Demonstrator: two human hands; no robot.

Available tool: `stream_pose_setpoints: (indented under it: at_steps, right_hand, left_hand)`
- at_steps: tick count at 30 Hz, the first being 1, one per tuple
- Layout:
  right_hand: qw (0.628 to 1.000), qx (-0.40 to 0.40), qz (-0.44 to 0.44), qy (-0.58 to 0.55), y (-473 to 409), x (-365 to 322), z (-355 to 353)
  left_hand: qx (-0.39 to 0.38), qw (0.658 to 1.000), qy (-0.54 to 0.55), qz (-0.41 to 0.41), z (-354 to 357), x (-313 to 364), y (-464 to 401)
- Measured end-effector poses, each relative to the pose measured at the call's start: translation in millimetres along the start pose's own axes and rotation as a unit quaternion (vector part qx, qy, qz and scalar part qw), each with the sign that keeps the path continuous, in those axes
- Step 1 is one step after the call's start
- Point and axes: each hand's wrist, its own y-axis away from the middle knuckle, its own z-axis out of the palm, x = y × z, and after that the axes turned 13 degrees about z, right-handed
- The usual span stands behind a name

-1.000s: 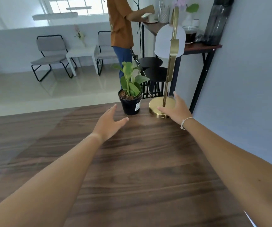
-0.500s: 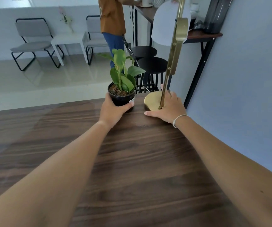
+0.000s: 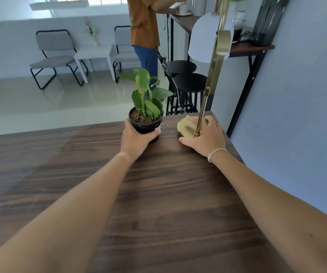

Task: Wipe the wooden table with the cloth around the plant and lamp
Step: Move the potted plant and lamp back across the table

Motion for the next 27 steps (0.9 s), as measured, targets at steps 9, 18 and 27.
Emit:
stream_pose_setpoints:
  at_steps: [9,18,27]
  right_hand:
    - [0.998,-0.037,-0.034,-0.03,63,-43,22]
    - [0.994,-0.042,-0.096,0.015,116,-79,45]
    - [0.99,-0.059,-0.129,0.004,163,-113,64]
  left_hand:
    - [0.046,0.999,-0.023,-0.006,-83,-9,39]
    - [0.077,0.996,-0.045,-0.028,-156,-32,81]
    - [0.089,0.995,-0.03,-0.036,-194,-40,113]
